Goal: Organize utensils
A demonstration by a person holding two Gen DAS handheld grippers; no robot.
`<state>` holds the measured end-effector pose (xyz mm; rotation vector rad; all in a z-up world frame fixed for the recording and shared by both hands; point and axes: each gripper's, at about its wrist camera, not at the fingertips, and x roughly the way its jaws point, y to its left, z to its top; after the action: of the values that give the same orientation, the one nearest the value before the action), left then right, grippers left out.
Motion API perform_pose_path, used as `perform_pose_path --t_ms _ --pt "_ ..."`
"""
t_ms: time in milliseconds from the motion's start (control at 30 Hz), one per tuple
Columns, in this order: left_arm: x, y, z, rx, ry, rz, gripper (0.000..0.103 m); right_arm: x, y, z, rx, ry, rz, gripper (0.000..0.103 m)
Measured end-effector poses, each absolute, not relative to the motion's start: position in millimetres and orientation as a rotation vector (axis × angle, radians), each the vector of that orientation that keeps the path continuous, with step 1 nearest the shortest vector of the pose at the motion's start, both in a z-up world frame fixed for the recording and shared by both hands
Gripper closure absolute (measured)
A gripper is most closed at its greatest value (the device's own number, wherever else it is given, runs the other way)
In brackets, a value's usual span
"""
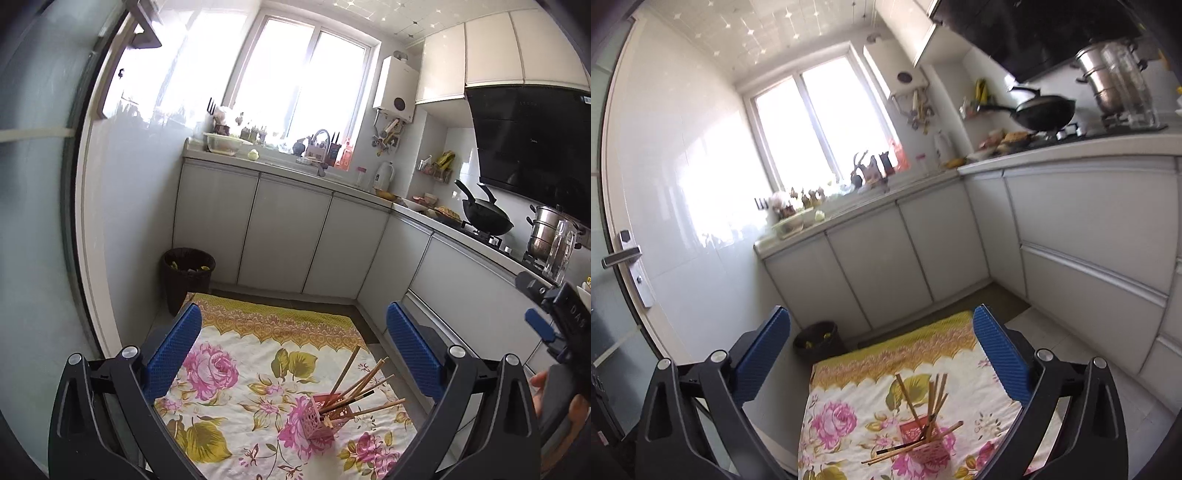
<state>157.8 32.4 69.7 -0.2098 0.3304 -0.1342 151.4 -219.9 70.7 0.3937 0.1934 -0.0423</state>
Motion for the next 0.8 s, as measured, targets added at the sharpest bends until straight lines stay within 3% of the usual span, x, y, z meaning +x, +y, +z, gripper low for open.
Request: perform_pose_path --t_ms 200,400,800 --pt "97 -18 81 -0.071 0.306 -0.083 0.007 56 -222 72 0.31 0.157 -0.31 0.006" --pt "36 -51 69 0.025 0.312 -0.043 0.007 -12 -231 31 0.349 0.303 -0.354 0.006" --pt "-19 -53 53 -0.034 0.361 0.03 0.007 -64 -209 20 0.239 0.327 -0.414 0.006"
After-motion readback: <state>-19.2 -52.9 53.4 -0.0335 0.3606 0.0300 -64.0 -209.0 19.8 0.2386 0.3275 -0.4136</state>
